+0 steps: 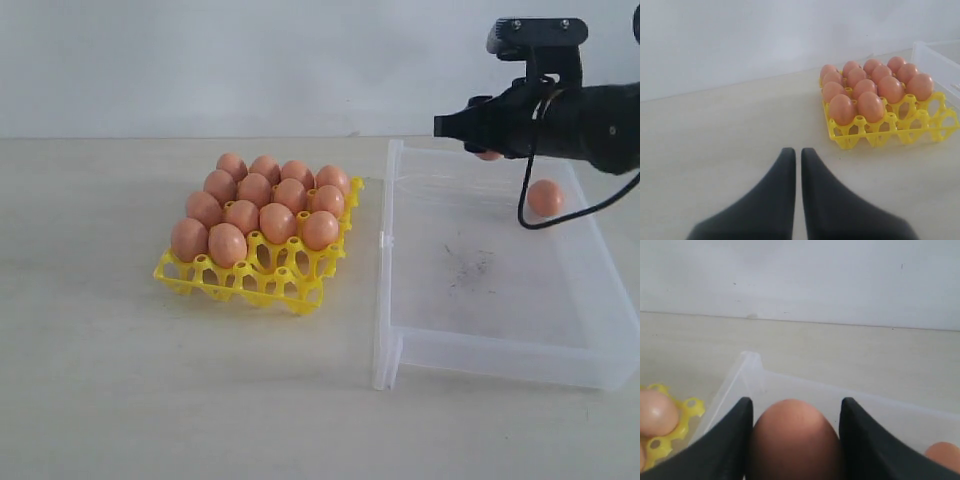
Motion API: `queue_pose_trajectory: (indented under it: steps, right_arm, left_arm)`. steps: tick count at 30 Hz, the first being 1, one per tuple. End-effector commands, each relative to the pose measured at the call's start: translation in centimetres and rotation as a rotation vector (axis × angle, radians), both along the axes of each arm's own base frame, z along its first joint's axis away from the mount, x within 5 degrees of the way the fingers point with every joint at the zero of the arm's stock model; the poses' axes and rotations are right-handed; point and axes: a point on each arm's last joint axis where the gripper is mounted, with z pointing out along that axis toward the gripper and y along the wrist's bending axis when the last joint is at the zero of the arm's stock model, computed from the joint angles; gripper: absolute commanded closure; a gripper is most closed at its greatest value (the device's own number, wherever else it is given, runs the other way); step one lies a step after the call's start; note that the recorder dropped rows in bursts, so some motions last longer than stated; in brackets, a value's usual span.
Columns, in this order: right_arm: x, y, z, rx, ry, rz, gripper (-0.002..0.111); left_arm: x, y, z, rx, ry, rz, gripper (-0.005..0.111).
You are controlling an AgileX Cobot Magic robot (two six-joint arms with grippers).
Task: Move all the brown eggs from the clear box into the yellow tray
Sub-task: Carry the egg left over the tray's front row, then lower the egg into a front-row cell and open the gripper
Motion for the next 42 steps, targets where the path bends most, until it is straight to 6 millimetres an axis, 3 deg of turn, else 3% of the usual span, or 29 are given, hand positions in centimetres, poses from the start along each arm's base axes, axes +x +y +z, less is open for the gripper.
queue_pose_trajectory:
  steps: [1, 7, 10, 17, 25, 32, 42]
  right_arm:
    - [-1.6, 1.8, 0.0, 0.040, -0.121, 0.119, 0.109]
    - [-4.3, 5.9, 1.5, 0.219, -0.335, 0.571, 0.109]
    - [-5.3, 6.9, 2.2, 0.300, -0.397, 0.721, 0.109]
    - [-5.7, 8.0, 0.2, 0.382, -0.383, 0.824, 0.109]
    - [-6.4, 12.3, -4.9, 0.182, -0.450, 0.952, 0.109]
    - [-4.4, 14.9, -6.8, 0.239, -0.364, 0.961, 0.109]
    - [-2.4, 16.1, -9.2, 0.218, -0.274, 0.966, 0.109]
  left_arm:
    - [0.0, 0.0, -0.1, 0.001, -0.003, -0.005, 0.103]
    - [0.0, 0.0, -0.1, 0.001, -0.003, -0.005, 0.103]
    - [0.0, 0.0, -0.1, 0.001, -0.003, -0.005, 0.103]
    - [0.0, 0.0, -0.1, 0.001, -0.003, -0.005, 0.103]
    - [0.0, 0.0, -0.1, 0.001, -0.003, -0.005, 0.103]
    - [0.0, 0.0, -0.1, 0.001, -0.003, -0.005, 0.103]
    - [0.0, 0.0, -0.1, 0.001, -0.003, -0.005, 0.103]
